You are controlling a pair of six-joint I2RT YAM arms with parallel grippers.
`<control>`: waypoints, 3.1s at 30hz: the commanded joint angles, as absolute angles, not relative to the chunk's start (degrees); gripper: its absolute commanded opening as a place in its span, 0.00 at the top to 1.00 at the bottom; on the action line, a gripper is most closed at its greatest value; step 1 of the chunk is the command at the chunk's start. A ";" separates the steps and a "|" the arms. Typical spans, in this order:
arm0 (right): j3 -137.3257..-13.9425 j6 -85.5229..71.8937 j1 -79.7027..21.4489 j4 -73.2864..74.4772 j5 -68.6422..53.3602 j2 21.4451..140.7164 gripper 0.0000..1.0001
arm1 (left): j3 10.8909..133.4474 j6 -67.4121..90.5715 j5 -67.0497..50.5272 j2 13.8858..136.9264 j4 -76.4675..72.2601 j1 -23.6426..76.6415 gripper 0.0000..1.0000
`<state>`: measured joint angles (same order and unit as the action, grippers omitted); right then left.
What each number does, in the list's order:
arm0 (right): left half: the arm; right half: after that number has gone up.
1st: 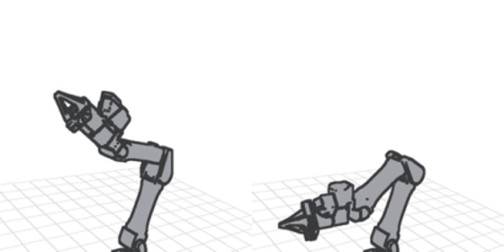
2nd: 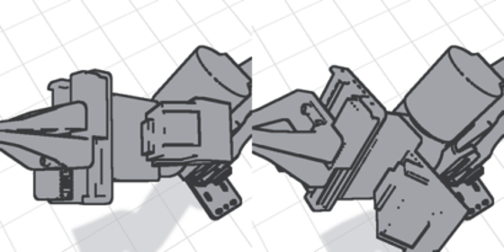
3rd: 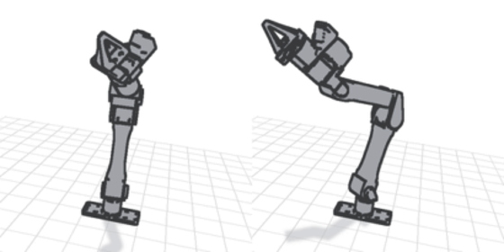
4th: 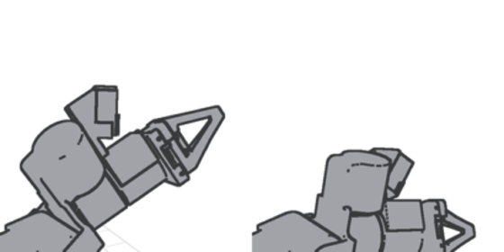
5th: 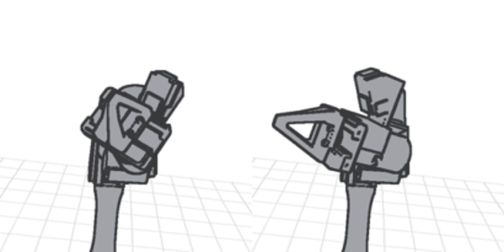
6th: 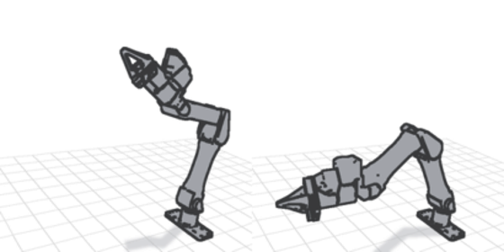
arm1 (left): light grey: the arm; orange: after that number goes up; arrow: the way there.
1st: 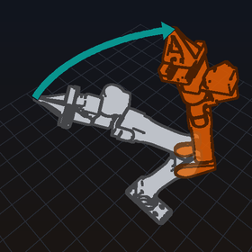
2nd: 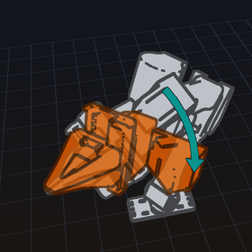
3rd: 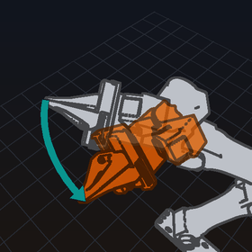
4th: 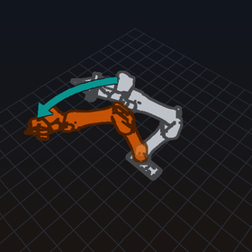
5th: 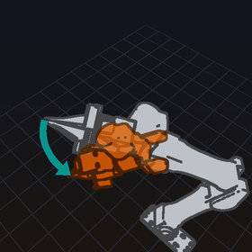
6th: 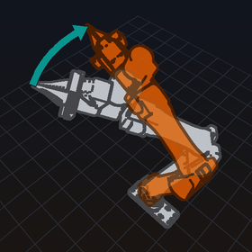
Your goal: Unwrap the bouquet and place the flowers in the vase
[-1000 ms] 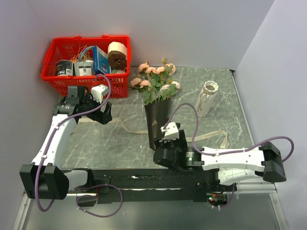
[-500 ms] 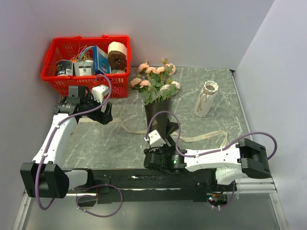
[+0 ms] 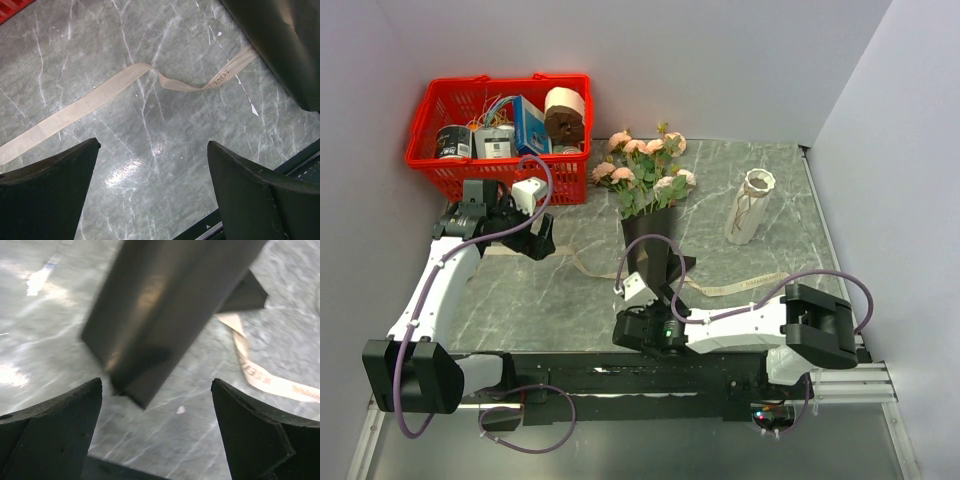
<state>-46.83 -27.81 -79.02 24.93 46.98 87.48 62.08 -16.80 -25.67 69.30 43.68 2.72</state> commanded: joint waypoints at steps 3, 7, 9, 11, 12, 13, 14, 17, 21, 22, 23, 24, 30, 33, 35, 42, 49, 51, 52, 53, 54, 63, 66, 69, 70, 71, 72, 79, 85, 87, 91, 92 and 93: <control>-50.19 -31.29 -77.61 26.02 52.73 87.81 0.06 | 62.23 -17.23 -27.16 68.12 42.80 2.64 0.04; -50.10 -31.99 -77.61 24.70 53.43 87.54 0.08 | 61.70 -17.40 -27.25 68.03 42.89 2.64 0.04; -50.53 -32.17 -77.61 24.61 54.57 88.06 0.09 | 61.44 -17.58 -27.07 67.85 42.80 2.64 0.04; -50.97 -32.70 -77.61 24.79 55.10 88.50 0.10 | 61.09 -17.58 -26.98 67.59 42.63 2.64 0.04; -51.15 -32.70 -77.78 24.61 55.28 88.42 0.10 | 61.08 -17.58 -27.16 67.67 42.71 2.64 0.04; -51.07 -32.35 -77.96 23.91 55.46 88.24 0.11 | 60.91 -17.49 -27.07 67.50 42.71 2.64 0.04; -50.89 -32.34 -78.22 23.47 55.81 87.55 0.11 | 60.82 -17.66 -27.16 67.41 42.71 2.64 0.04; -49.57 -31.99 -78.75 21.36 57.04 85.44 0.12 | 60.65 -17.75 -27.07 67.50 42.63 2.64 0.04; -48.26 -37.77 -78.92 23.20 60.73 82.80 0.19 | 60.73 -18.02 -27.42 67.76 42.80 2.64 0.04; -47.73 -39.01 -79.19 23.55 61.43 81.84 0.20 | 60.82 -18.02 -27.51 67.76 42.89 2.64 0.04; -47.03 -39.63 -79.36 23.47 62.65 79.83 0.20 | 60.91 -18.10 -27.51 67.76 42.89 2.64 0.04; -45.72 -40.94 -79.45 23.38 62.84 78.85 0.20 | 60.91 -18.19 -27.51 67.85 42.98 2.64 0.04; -46.49 -56.20 -79.45 35.40 65.56 77.26 0.21 | 61.61 -17.93 -28.12 68.55 43.07 2.64 0.04; -47.90 -66.42 -79.72 46.71 67.14 76.12 0.21 | 61.61 -17.93 -28.30 68.55 43.15 2.64 0.04; -47.81 -68.47 -80.41 47.46 67.24 75.59 0.20 | 61.70 -18.02 -28.39 68.55 43.42 2.64 0.04; -44.83 -54.70 -82.53 33.08 65.92 74.00 0.19 | 63.54 -17.75 -29.79 69.78 43.95 2.64 0.04; -44.99 -38.40 -81.82 19.06 60.38 79.97 0.16 | 63.11 -18.19 -29.71 69.08 44.38 2.64 0.04; -45.70 -38.32 -81.83 21.88 58.72 80.33 0.16 | 62.67 -18.54 -29.27 68.65 44.47 2.64 0.04; -45.88 -39.63 -81.74 23.62 58.36 80.33 0.15 | 62.49 -18.54 -29.18 68.56 44.39 2.64 0.04; -46.23 -40.86 -81.83 25.64 58.27 80.07 0.15 | 62.23 -18.63 -29.18 68.47 44.38 2.64 0.04; -46.75 -43.04 -81.83 29.93 58.27 79.89 0.15 | 62.05 -18.72 -29.27 68.47 44.38 2.64 0.04; -49.57 -56.77 -81.83 48.60 56.52 79.63 0.15 | 60.56 -18.28 -29.62 67.76 43.42 2.64 0.04; -48.00 -56.95 -81.83 49.22 54.15 78.58 0.15 | 59.86 -18.28 -29.71 66.98 43.07 2.64 0.04; -47.55 -55.91 -81.74 49.48 53.96 78.66 0.15 | 58.45 -18.19 -29.44 66.27 42.37 2.64 0.04; -47.72 -55.46 -81.65 49.22 54.14 79.01 0.15 | 58.27 -18.19 -29.36 66.36 42.28 2.64 0.04; -47.90 -55.46 -81.56 49.48 54.58 79.88 0.15 | 57.92 -18.28 -29.27 66.36 42.10 2.64 0.04; -48.77 -55.02 -81.13 49.48 55.28 80.50 0.15 | 57.75 -18.37 -29.27 66.44 42.10 2.64 0.04; -51.68 -50.37 -77.79 45.89 59.85 85.60 0.15 | 58.01 -18.63 -29.09 66.71 41.84 2.64 0.04; -47.73 -38.59 -74.53 31.39 58.89 83.24 0.16 | 57.75 -18.81 -29.00 67.06 41.49 2.64 0.04; -47.20 -35.87 -73.92 29.37 59.50 83.15 0.16 | 57.75 -18.90 -29.00 66.97 41.57 2.55 0.04; -46.85 -30.50 -75.05 22.60 58.89 85.07 0.17 | 58.36 -18.98 -29.18 67.41 41.92 2.64 0.04; -47.28 -31.11 -75.32 23.02 58.97 85.77 0.17 | 58.45 -18.90 -29.18 67.50 41.92 2.64 0.04; -47.55 -31.64 -76.28 23.55 59.15 86.56 0.17 | 58.53 -18.98 -29.27 67.41 42.10 2.64 0.04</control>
